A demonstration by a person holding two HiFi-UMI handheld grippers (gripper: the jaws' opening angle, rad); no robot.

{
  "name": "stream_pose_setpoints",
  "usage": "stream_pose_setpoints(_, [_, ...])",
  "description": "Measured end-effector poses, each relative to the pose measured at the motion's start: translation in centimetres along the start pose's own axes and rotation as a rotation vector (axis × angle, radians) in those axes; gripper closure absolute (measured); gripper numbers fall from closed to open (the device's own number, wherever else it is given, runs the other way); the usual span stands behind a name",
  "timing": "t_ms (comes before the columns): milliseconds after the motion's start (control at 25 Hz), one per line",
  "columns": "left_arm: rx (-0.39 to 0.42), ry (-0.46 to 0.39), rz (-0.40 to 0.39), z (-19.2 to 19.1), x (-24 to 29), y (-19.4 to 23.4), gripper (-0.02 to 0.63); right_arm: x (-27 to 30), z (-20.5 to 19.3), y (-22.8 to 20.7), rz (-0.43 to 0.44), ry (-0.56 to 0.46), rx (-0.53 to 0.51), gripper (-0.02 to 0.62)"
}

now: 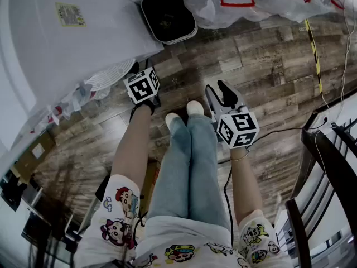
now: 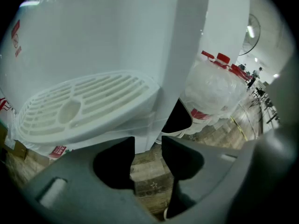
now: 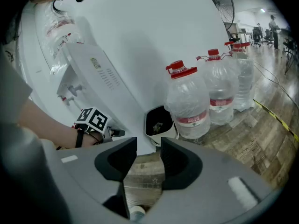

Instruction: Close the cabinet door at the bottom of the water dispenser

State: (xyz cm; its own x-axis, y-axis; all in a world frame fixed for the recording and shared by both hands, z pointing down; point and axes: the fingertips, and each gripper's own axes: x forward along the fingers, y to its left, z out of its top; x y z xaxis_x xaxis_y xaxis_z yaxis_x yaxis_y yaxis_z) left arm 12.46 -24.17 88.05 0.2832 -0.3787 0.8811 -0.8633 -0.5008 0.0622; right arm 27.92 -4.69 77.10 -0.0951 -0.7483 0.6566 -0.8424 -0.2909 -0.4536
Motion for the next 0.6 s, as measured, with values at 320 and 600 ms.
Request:
stream_pose_setpoints(320, [0.015, -0.011, -0.002, 0.5, -2.3, -1.1, 0.430, -1.3, 0.9, 0.2, 0.008, 0.004, -0.022, 0.437])
stream_pose_setpoints(600, [-0.003, -0.033, -0.023, 1.3, -6.8, -2.4, 0.430, -3.6, 3.7, 1.9, 0.019, -0.015, -0.066, 0.439])
